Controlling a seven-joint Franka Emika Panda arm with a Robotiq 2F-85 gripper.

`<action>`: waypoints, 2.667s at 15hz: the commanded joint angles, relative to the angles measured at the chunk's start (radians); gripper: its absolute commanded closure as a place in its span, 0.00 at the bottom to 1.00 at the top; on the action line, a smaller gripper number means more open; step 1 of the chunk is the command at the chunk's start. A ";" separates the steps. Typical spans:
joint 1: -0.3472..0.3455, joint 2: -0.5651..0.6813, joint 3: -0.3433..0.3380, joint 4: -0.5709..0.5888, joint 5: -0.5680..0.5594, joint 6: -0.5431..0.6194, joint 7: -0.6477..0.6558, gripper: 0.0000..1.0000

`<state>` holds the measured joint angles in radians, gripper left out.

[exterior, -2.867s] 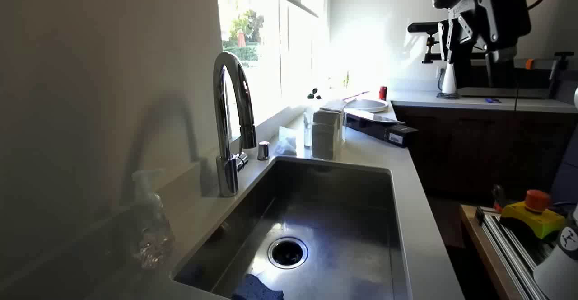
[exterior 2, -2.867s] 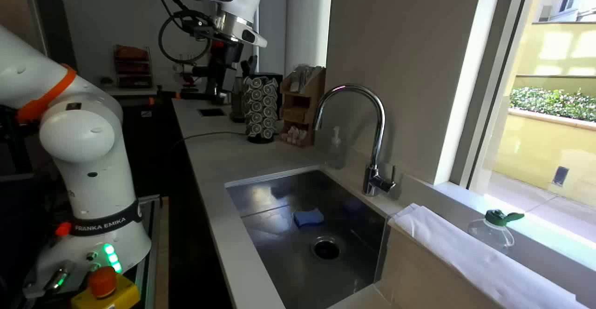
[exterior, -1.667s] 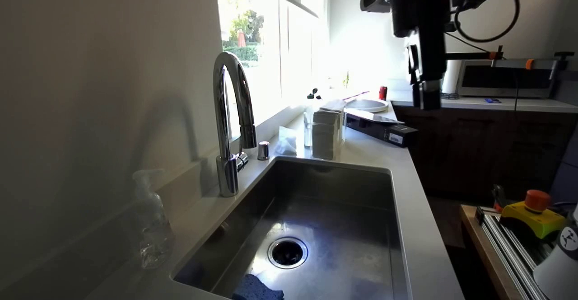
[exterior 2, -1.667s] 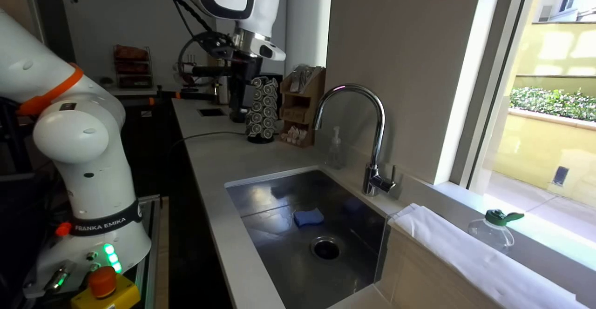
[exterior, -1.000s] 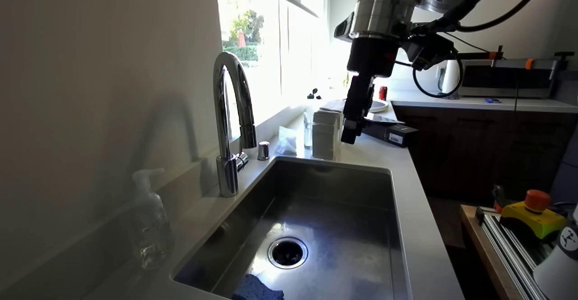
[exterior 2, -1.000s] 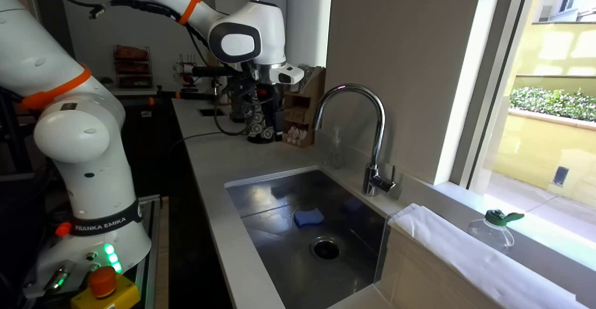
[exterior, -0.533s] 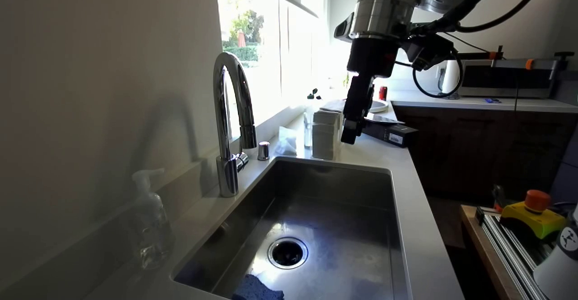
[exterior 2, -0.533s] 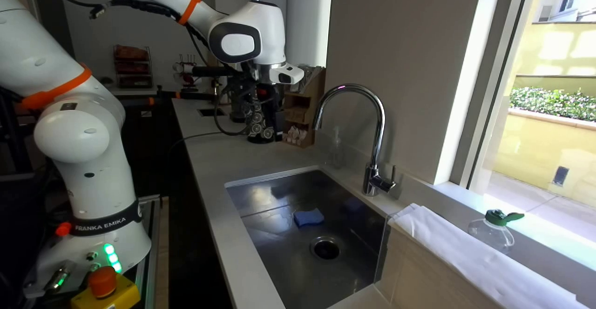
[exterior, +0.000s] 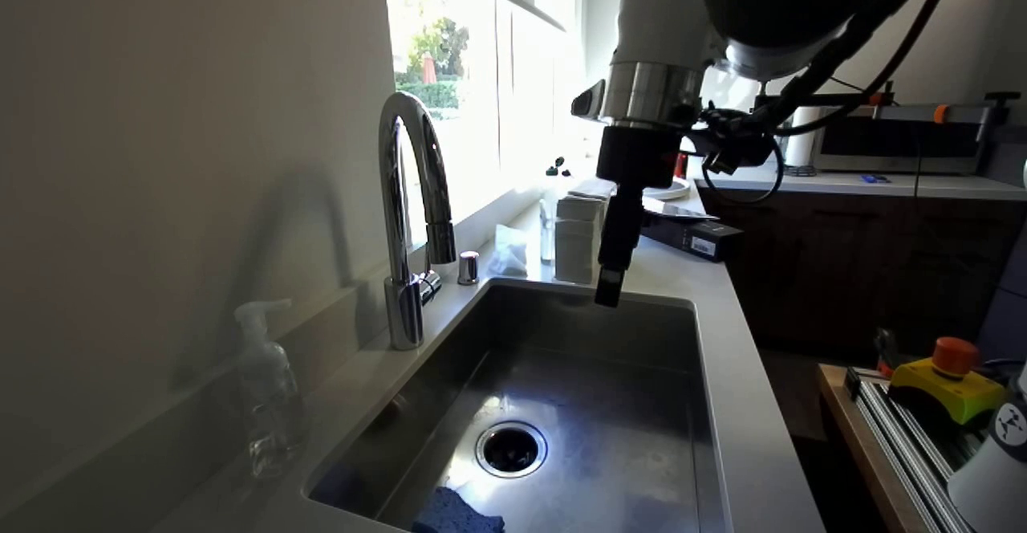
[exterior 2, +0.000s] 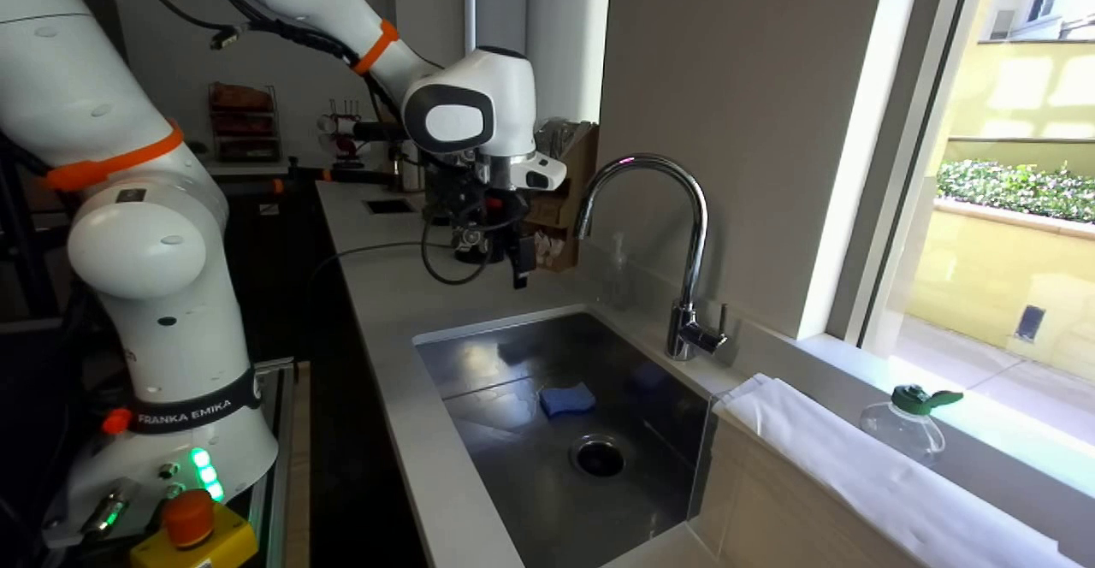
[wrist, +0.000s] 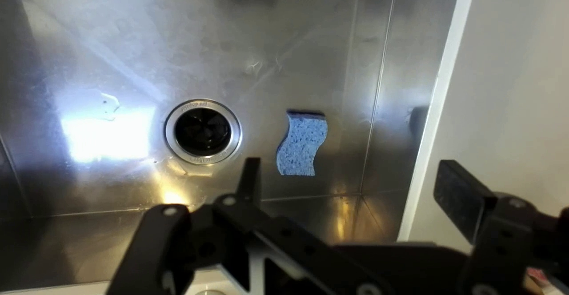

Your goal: Open the tap

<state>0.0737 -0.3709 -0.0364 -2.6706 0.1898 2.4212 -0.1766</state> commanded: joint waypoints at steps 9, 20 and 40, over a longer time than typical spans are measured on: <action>-0.052 0.206 -0.062 0.085 0.015 0.138 -0.042 0.00; -0.078 0.304 -0.091 0.206 0.113 0.219 -0.019 0.00; -0.117 0.581 -0.114 0.527 0.218 0.412 -0.235 0.00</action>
<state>-0.0563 0.2054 -0.1426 -2.1279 0.4425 2.7856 -0.4181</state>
